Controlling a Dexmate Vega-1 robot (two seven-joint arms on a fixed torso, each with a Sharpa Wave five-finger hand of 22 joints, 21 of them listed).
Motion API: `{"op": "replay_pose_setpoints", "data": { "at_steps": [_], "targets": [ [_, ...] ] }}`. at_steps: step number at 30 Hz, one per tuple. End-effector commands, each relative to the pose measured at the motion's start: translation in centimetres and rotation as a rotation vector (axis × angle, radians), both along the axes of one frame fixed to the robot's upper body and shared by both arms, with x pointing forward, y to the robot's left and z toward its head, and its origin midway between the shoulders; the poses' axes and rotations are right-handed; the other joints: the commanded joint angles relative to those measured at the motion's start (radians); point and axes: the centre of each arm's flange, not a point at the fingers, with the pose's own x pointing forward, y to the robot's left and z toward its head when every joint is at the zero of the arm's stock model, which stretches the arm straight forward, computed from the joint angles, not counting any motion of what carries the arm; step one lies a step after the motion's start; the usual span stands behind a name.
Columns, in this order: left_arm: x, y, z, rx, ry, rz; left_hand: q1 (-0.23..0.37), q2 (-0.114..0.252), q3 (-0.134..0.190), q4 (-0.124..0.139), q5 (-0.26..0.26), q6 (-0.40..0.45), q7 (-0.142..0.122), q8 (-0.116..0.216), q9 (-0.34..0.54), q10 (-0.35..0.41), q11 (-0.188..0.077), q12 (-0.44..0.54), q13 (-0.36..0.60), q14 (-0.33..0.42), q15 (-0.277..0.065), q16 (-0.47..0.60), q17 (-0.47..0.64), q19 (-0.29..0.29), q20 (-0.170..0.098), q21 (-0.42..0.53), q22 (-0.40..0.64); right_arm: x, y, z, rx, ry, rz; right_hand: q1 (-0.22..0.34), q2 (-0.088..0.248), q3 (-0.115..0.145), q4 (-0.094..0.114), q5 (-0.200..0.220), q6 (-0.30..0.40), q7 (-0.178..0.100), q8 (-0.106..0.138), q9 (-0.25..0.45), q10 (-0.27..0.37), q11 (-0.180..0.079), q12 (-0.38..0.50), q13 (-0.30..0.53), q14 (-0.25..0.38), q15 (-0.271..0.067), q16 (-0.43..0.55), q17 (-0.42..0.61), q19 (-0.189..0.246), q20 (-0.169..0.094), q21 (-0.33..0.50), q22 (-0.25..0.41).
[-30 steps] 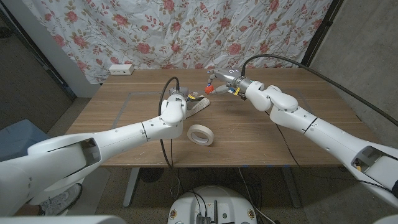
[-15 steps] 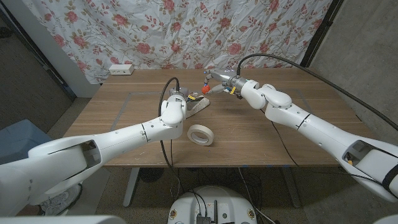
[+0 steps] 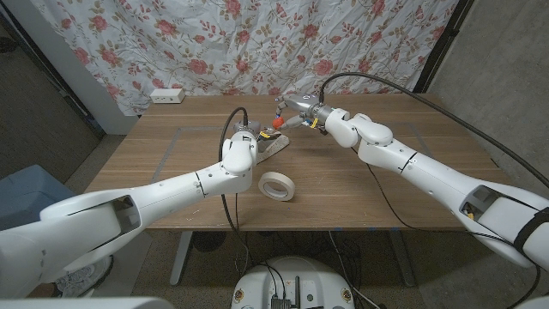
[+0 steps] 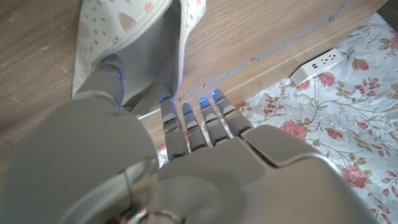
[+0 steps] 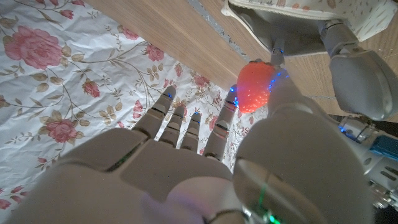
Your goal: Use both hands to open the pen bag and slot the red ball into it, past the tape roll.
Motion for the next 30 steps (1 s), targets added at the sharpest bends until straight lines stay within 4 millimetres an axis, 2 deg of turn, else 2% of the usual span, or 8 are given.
{"op": "replay_pose_setpoints", "data": {
  "at_steps": [1, 30],
  "targets": [
    [-0.2, 0.0, -0.2, -0.002, 0.001, -0.006, -0.009, -0.003, -0.007, -0.002, -0.002, -0.005, -0.002, 0.006, -0.001, -0.003, -0.001, 0.005, 0.003, -0.007, -0.013, 0.002, 0.006, -0.005, 0.001, 0.001, 0.002, 1.0, 0.9, -0.4, -0.027, 0.006, -0.016, -0.001, 0.008, -0.003, 0.002, 0.006, 0.022, -0.022, 0.002, 0.004, -0.003, -0.001, -0.001, 0.003, 0.004, 0.003, 0.0, 0.004, 0.0, -0.003, 0.0, 0.002],
    [-0.6, 0.1, -0.6, -0.003, -0.007, -0.011, -0.015, 0.006, -0.013, -0.001, 0.0, -0.012, -0.005, 0.006, -0.001, -0.006, -0.002, 0.005, 0.003, -0.009, -0.012, 0.003, 0.006, -0.01, 0.001, 0.002, 0.002, 2.8, 3.0, -1.9, -0.027, 0.057, -0.029, -0.002, 0.01, -0.004, 0.002, 0.006, 0.014, -0.022, -0.003, 0.001, -0.003, -0.001, -0.001, 0.003, 0.007, 0.005, 0.0, 0.005, 0.0, 0.0, 0.001, 0.002]
  ]
}}
